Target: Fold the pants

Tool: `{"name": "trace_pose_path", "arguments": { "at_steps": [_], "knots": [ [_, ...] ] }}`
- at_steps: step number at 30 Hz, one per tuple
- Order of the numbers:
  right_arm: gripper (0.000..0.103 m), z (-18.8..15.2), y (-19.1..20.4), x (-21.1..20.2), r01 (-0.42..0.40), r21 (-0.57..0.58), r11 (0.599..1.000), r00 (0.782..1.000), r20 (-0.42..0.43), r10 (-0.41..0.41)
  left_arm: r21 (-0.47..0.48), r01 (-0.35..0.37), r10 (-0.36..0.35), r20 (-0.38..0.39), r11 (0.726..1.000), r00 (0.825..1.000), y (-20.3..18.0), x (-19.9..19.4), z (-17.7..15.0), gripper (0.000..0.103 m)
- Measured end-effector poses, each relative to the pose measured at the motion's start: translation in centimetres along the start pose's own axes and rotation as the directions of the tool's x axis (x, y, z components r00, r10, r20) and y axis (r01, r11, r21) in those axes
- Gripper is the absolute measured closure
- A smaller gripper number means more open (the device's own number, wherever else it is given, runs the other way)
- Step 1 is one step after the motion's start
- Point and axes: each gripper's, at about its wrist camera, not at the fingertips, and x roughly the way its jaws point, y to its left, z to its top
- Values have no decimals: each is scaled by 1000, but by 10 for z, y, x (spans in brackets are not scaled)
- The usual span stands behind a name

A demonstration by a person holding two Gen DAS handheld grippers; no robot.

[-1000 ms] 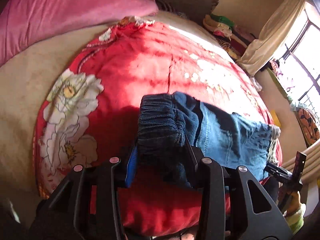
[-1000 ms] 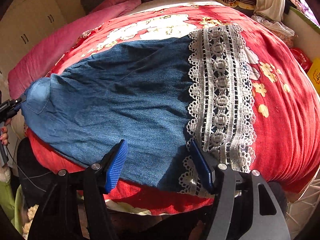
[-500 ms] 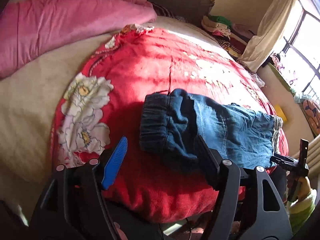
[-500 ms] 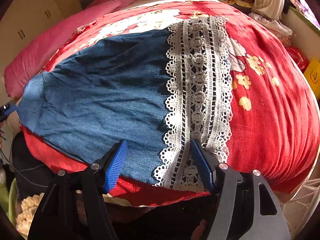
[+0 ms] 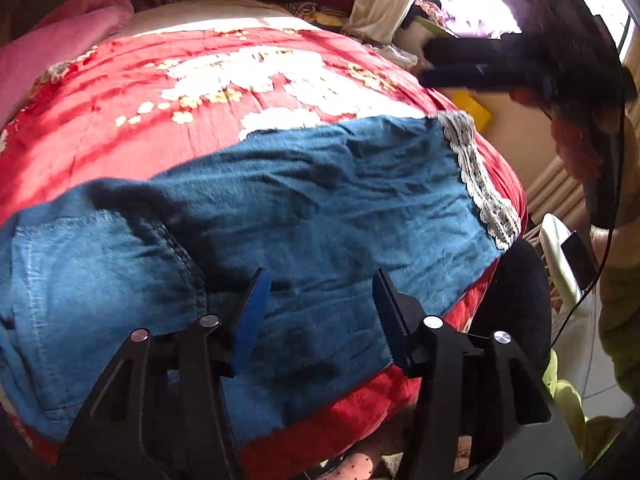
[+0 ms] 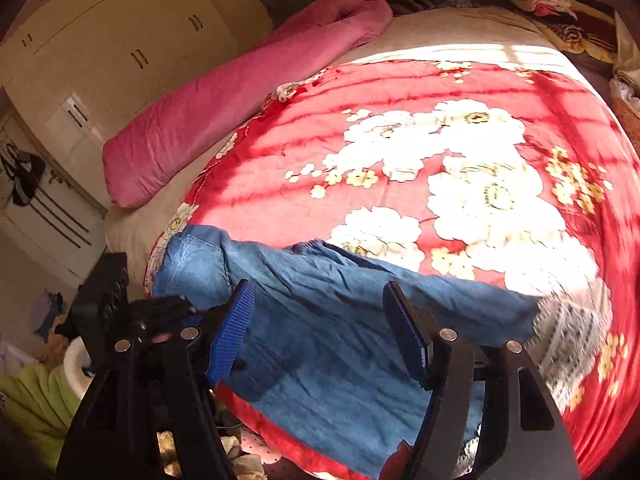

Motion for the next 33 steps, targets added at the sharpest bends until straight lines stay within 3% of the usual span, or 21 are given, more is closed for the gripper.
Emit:
{"name": "trace_pose_path", "arguments": {
  "at_steps": [1, 2, 7, 11, 13, 14, 15, 17, 19, 23, 26, 29, 32, 33],
  "knots": [
    [37, 10, 3, 15, -15, -11, 1000, 999, -49, 15, -13, 5, -6, -36, 1000, 999, 0, 9, -6, 89],
    [37, 19, 4, 29, -13, -20, 1000, 996, -84, 11, -21, 11, -12, -67, 1000, 998, 0, 16, -13, 94],
    [37, 37, 5, 93, 22, -13, 1000, 967, -253, -24, -20, 29, -31, -66, 999, 997, 0, 22, -27, 96],
    [39, 42, -4, 124, 36, 8, 999, 942, -333, -32, -38, 56, -59, -59, 998, 997, 6, 21, -28, 96],
    [52, 41, -5, 136, 28, -1, 1000, 931, -365, -26, -46, 66, -69, -54, 997, 996, 8, 21, -28, 96],
    [76, 39, -4, 140, 3, -2, 1000, 924, -381, -4, -51, 71, -74, -52, 996, 996, 9, 20, -28, 96],
    [90, 37, 1, 142, 0, -20, 1000, 925, -380, -8, -55, 77, -79, -50, 996, 996, 10, 20, -28, 96],
    [96, 38, 8, 136, 19, -56, 998, 947, -320, -36, -64, 86, -89, -47, 994, 995, 12, 19, -29, 96],
    [97, 50, 0, 127, 41, -6, 999, 972, -233, -41, -68, 91, -94, -44, 994, 995, 13, 19, -30, 96],
    [100, 60, -21, 144, 61, 52, 997, 977, -206, -49, -75, 93, -96, -42, 993, 994, 18, 16, -31, 96],
    [100, 58, -32, 158, 39, 115, 993, 980, -200, -15, -85, 98, -101, -39, 992, 994, 21, 15, -32, 95],
    [92, 57, -44, 125, -36, 182, 983, 992, -108, 57, -96, 102, -106, -39, 990, 994, 23, 13, -32, 95],
    [49, 47, -58, 62, -90, 222, 971, 996, 31, 86, -91, 105, -109, -38, 990, 993, 23, 9, -30, 93],
    [47, 40, -62, 38, -93, 216, 972, 994, 74, 79, -96, 117, -121, -37, 989, 992, 22, 6, -28, 85]
  ]
}}
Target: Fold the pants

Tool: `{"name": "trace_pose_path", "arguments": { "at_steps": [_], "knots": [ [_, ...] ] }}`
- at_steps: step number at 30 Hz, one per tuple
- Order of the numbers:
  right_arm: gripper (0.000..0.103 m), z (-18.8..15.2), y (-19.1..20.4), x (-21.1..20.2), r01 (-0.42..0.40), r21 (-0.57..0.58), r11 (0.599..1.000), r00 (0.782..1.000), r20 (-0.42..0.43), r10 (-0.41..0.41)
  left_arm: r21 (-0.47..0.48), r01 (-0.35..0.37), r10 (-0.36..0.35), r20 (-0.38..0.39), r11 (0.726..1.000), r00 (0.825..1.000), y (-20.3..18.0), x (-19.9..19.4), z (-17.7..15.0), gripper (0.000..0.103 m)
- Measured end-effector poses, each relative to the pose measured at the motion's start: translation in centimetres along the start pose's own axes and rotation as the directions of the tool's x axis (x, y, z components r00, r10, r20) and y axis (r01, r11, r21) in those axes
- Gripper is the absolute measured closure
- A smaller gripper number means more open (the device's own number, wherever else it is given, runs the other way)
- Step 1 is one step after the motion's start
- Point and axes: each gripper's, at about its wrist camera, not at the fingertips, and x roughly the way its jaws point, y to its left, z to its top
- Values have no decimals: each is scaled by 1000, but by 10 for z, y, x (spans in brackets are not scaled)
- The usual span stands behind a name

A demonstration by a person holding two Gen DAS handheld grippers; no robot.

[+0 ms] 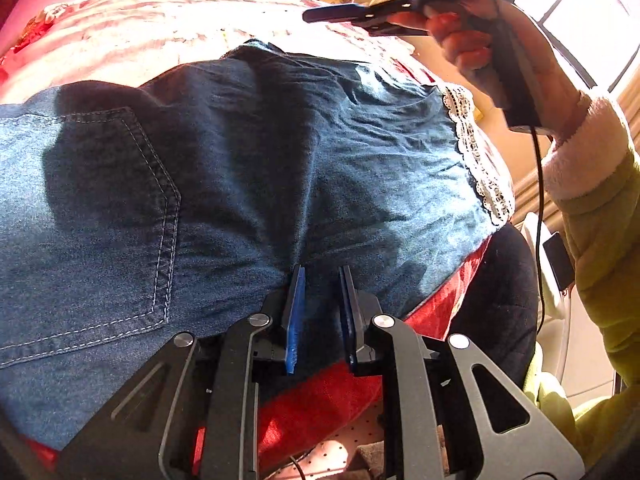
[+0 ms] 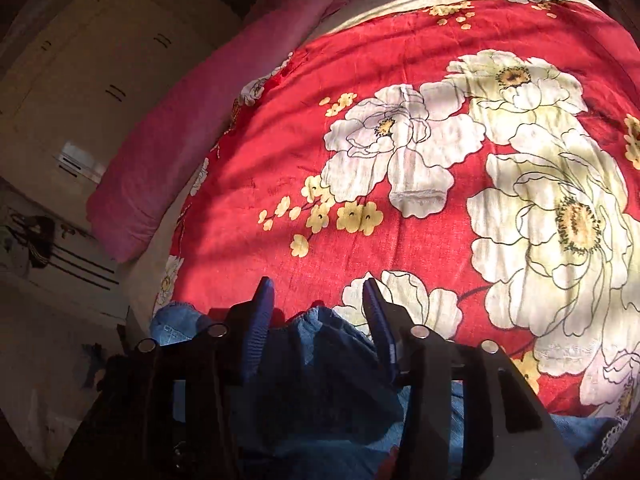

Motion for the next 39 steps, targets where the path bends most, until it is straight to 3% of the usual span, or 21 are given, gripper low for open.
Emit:
{"name": "trace_pose_path", "arguments": {
  "at_steps": [1, 2, 4, 6, 10, 13, 16, 19, 20, 21, 22, 23, 24, 26, 28, 32, 35, 37, 39],
  "knots": [
    [47, -6, -4, -24, 7, -4, 1000, 999, 41, -7, 2, 22, -22, 9, 1000, 1000, -3, -6, 3, 66],
    [47, -13, -9, -48, 19, -5, 1000, 997, 80, -18, 16, 30, -30, 27, 999, 999, -7, -13, 7, 59],
    [46, -31, -26, -94, 36, 13, 999, 987, 158, -38, 61, 2, -5, 60, 998, 998, -15, -25, 20, 55],
    [37, -49, -47, -133, 112, 47, 993, 969, 216, -119, 85, -26, 19, 91, 996, 996, -17, -33, 39, 51],
    [31, -83, -97, -158, 220, 146, 965, 951, 187, -245, 45, -67, 62, 117, 997, 991, -7, -30, 92, 41],
    [30, -102, -128, -149, 217, 226, 950, 955, 154, -255, -30, -101, 103, 86, 994, 991, 8, -6, 125, 41],
    [30, -111, -147, -136, 128, 279, 952, 975, 141, -173, -87, -137, 141, 33, 987, 990, 23, 21, 146, 41],
    [30, -105, -159, -116, 103, 311, 945, 982, 118, -146, -125, -182, 183, -10, 975, 983, 37, 43, 149, 42],
    [30, -103, -164, -111, 84, 329, 940, 986, 108, -126, -141, -186, 186, -17, 972, 982, 41, 48, 149, 47],
    [34, -101, -168, -102, 56, 339, 939, 991, 96, -94, -141, -203, 203, -18, 969, 979, 43, 51, 149, 64],
    [43, -100, -170, -92, 43, 336, 941, 994, 81, -74, -134, -230, 230, -15, 964, 973, 44, 54, 148, 73],
    [73, -100, -169, -84, 41, 327, 944, 996, 64, -66, -131, -242, 243, -9, 961, 970, 44, 56, 147, 75],
    [85, -101, -165, -81, 46, 318, 947, 996, 62, -70, -134, -246, 248, -1, 960, 969, 44, 56, 146, 77],
    [88, -101, -154, -93, 70, 275, 959, 986, 124, -107, -121, -259, 262, 6, 958, 965, 41, 55, 145, 78],
    [89, -99, -148, -111, 63, 247, 967, 973, 200, -114, -102, -265, 268, 14, 959, 963, 38, 54, 145, 77],
    [89, -96, -165, -82, 182, 260, 948, 973, 93, -212, -97, -274, 277, 21, 957, 961, 38, 60, 146, 78],
    [88, -104, -180, -76, 135, 308, 942, 979, 103, -175, -106, -270, 274, 29, 957, 961, 39, 61, 147, 78],
    [83, -106, -181, -85, 119, 323, 939, 978, 125, -167, -107, -267, 271, 34, 958, 962, 39, 61, 146, 77],
    [68, -109, -175, -100, 175, 314, 933, 963, 140, -228, -104, -269, 274, 40, 958, 961, 38, 60, 146, 78]
  ]
}}
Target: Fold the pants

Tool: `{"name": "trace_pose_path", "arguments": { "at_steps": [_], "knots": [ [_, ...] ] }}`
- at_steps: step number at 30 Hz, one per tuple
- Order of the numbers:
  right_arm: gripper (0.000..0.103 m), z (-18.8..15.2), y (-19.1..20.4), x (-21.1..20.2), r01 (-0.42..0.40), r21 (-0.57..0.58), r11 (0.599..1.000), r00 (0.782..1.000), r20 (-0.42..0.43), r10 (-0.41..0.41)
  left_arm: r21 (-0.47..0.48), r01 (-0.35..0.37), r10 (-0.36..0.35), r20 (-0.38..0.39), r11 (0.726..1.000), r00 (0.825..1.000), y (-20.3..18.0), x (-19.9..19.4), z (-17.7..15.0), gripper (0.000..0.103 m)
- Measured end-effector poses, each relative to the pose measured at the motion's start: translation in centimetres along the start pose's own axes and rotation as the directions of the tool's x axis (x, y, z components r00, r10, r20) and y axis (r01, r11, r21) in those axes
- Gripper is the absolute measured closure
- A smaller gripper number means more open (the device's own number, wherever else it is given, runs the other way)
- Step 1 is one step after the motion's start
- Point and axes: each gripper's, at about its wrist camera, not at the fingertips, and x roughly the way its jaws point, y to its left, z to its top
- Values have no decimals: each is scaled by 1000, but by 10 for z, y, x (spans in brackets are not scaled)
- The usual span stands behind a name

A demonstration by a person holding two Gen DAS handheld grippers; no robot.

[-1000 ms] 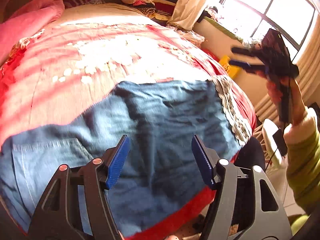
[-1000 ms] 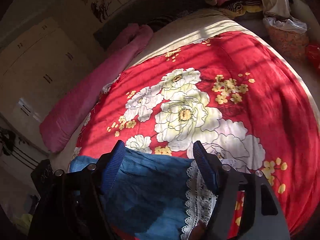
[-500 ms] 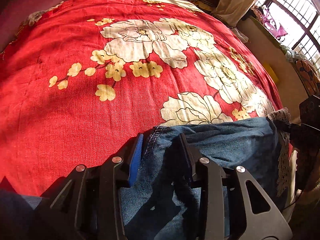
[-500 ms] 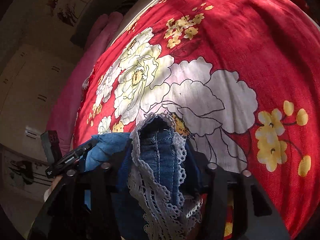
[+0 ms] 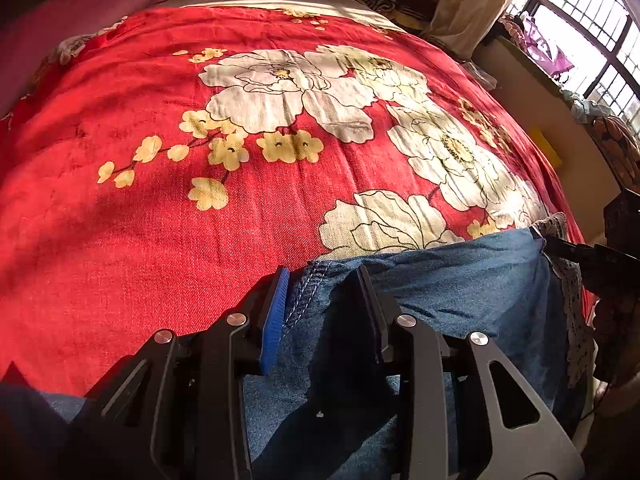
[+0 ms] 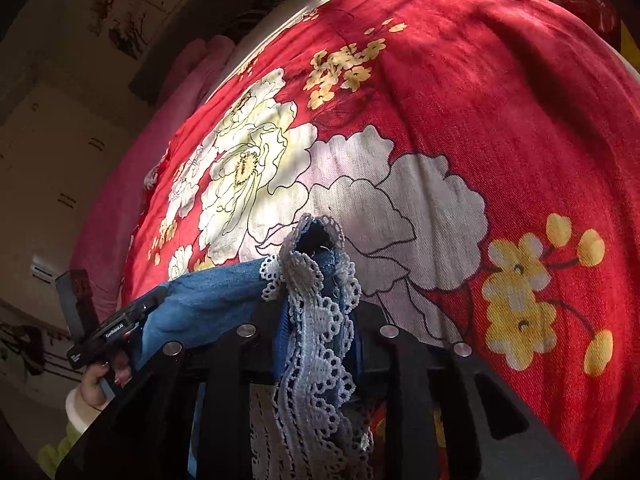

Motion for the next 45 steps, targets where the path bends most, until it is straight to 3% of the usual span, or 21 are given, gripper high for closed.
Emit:
{"name": "trace_pose_path", "arguments": {
  "at_steps": [2, 5, 10, 15, 17, 23, 29, 34, 39, 42, 45],
  "knots": [
    [59, -4, 9, -22, 65, -53, 996, 997, 50, -62, 8, -7, 6, 7, 1000, 1000, -1, -2, 0, 77],
    [55, -14, 26, -53, 161, -125, 979, 981, 133, -144, 6, -10, 10, 24, 1000, 1000, -3, -8, 0, 78],
    [46, -53, 64, -91, 202, -258, 945, 963, 229, -144, 23, -18, 17, 71, 1000, 997, -13, -26, 0, 78],
    [41, -98, 90, -86, 174, -355, 918, 977, 179, -116, 64, -15, 8, 112, 998, 994, -33, -49, -7, 77],
    [40, -111, 93, -75, 170, -366, 915, 982, 141, -126, 75, -5, -4, 118, 997, 993, -41, -56, -12, 70],
    [40, -139, 78, -36, 183, -316, 931, 981, -4, -195, 119, 17, -31, 118, 993, 992, -64, -69, -35, 62],
    [39, -146, 78, -28, 210, -321, 924, 976, 18, -216, 142, 19, -33, 98, 990, 995, -76, -67, -56, 57],
    [38, -150, 79, -49, 156, -294, 943, 987, 71, -141, 152, 0, -14, 91, 988, 996, -78, -56, -73, 54],
    [33, -151, 72, -63, 130, -262, 956, 990, 83, -111, 96, -31, 16, 159, 995, 987, -61, -70, -58, 54],
    [33, -151, 72, -67, 122, -258, 958, 991, 93, -102, 64, -80, 63, 232, 995, 971, -47, -88, -44, 54],
    [32, -152, 75, -69, 119, -267, 956, 991, 98, -96, 16, -71, 63, 299, 997, 952, -33, -116, -40, 54]
  ]
}}
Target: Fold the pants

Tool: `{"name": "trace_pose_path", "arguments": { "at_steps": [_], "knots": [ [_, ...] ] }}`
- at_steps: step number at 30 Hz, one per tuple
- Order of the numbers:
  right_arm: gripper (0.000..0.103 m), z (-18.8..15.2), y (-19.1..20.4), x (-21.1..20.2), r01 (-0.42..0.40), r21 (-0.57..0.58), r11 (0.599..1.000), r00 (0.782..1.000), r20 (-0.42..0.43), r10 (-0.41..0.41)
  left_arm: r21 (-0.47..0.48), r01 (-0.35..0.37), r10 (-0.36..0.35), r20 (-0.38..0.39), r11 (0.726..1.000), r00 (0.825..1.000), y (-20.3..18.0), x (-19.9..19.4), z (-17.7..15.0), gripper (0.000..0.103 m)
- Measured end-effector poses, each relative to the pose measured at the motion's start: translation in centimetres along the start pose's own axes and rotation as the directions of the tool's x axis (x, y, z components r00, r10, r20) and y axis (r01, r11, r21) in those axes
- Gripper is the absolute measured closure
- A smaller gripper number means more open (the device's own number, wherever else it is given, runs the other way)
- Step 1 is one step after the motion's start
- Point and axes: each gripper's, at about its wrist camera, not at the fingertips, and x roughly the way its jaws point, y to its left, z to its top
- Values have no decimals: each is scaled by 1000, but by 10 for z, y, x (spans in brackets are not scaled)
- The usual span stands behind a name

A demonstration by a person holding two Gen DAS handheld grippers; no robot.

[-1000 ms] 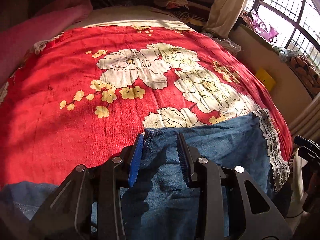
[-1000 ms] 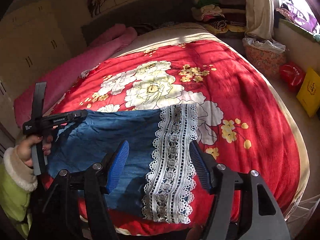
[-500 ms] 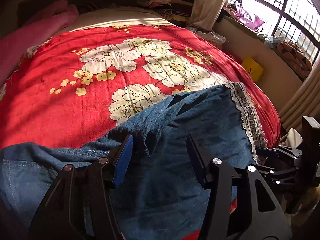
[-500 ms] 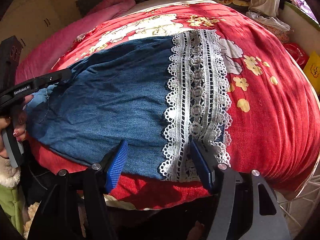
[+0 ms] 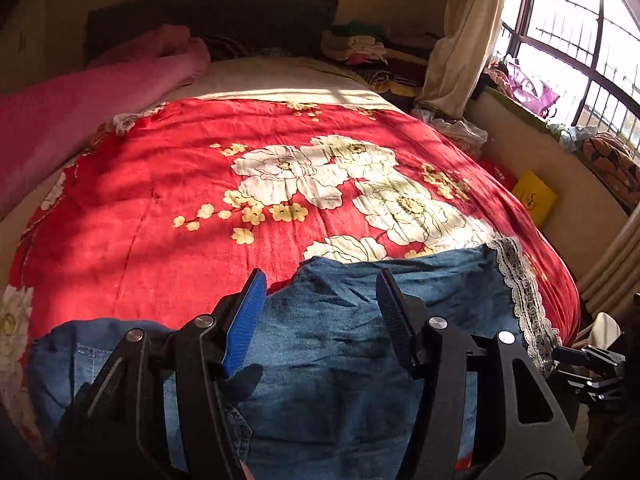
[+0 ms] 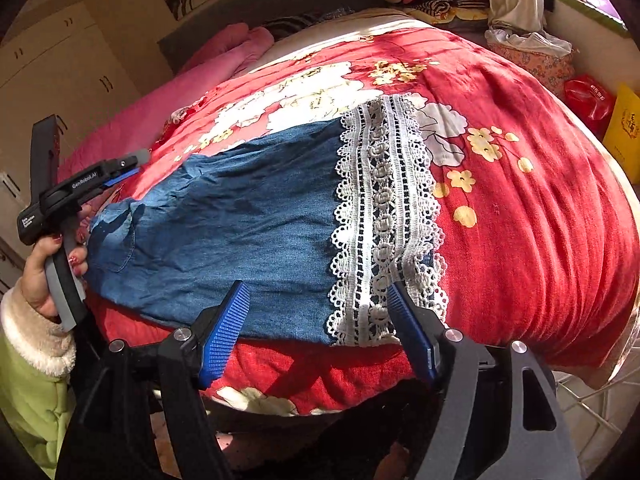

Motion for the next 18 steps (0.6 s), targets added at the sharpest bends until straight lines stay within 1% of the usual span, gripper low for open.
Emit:
{"name": "trace_pose_path", "arguments": {
  "at_steps": [1, 2, 4, 5, 6, 8, 9, 10, 12, 14, 15, 16, 17, 18],
  "knots": [
    [32, 0, 1, 0, -4, -1, 1000, 1000, 1, 4, 7, 15, -15, -9, 1000, 1000, 1, -3, 0, 53],
    [32, 0, 2, 0, -6, -1, 1000, 1000, 2, 6, 16, 38, -37, -36, 999, 999, -1, -1, -1, 53],
    [32, 1, 4, -1, -9, -1, 1000, 1000, 8, 9, 19, 106, -104, -95, 994, 990, -7, 10, -8, 53],
    [32, 1, 4, -1, -11, -1, 1000, 1000, 8, 11, 15, 131, -128, -119, 991, 985, -10, 19, -11, 53],
    [32, 0, 5, -1, -8, -1, 1000, 1000, 8, 8, 16, 141, -138, -141, 990, 980, -13, 29, -13, 53],
    [32, -1, 6, -3, -2, -2, 1000, 1000, 7, 2, 13, 147, -142, -187, 989, 972, -18, 53, -16, 53],
    [32, -1, 5, -5, 3, 0, 1000, 1000, 9, -3, 4, 150, -146, -209, 989, 967, -18, 64, -17, 58],
    [32, -1, 4, -8, 8, 2, 1000, 1000, 16, -8, -3, 135, -132, -227, 991, 965, -18, 75, -18, 59],
    [31, -2, -1, -14, 16, 16, 1000, 999, 31, -16, -9, 102, -101, -266, 995, 959, -13, 95, -21, 59],
    [30, -3, -6, -22, 27, 28, 999, 998, 47, -28, -19, 103, -105, -274, 994, 956, -9, 107, -23, 58],
    [30, -3, -8, -25, 34, 33, 999, 998, 57, -36, -12, 102, -101, -279, 995, 955, -10, 107, -23, 57],
    [29, -3, -11, -29, 37, 38, 999, 997, 66, -39, -6, 100, -98, -288, 995, 953, -13, 104, -21, 53],
    [28, -4, -14, -33, 38, 46, 998, 996, 73, -41, -7, 117, -114, -294, 993, 949, -18, 97, -16, 50],
    [27, -5, -18, -36, 39, 57, 998, 996, 80, -44, -17, 157, -155, -286, 987, 945, -24, 88, -10, 44]
  ]
}}
